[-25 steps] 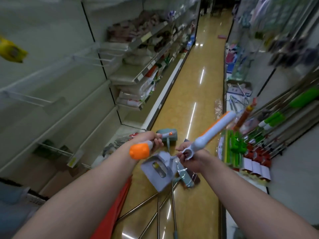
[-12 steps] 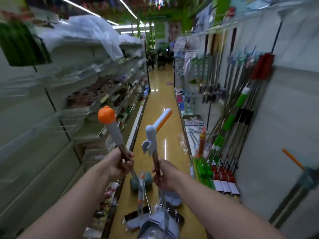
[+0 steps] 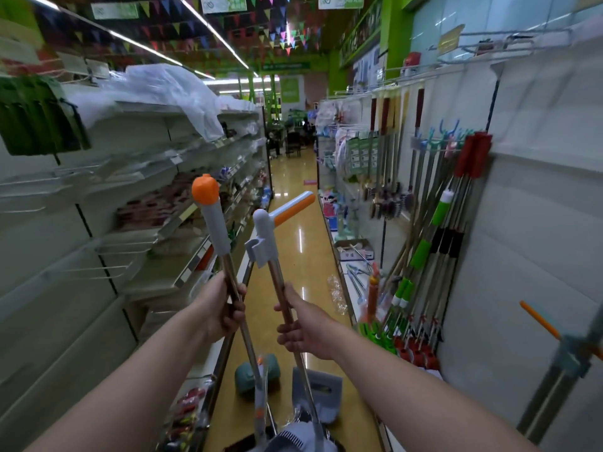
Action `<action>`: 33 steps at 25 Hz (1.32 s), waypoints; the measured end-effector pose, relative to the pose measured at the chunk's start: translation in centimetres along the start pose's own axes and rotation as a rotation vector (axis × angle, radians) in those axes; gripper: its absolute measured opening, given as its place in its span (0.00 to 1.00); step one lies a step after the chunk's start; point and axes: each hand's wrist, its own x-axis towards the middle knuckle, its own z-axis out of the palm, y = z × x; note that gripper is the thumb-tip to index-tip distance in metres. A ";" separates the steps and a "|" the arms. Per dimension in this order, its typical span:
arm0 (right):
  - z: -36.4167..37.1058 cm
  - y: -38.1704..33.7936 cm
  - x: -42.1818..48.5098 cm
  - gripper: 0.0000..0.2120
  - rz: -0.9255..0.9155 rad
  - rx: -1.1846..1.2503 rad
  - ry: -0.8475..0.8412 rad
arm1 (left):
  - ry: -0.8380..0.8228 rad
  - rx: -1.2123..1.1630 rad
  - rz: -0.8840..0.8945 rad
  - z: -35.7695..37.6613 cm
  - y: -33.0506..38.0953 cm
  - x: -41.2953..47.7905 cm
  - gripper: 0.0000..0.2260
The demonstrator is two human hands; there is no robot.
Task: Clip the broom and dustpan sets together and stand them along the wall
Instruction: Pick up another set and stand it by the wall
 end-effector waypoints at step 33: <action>2.9 2.7 2.4 0.14 -0.366 -1.133 0.162 | -0.180 0.095 0.694 -1.2 0.4 -4.4 0.12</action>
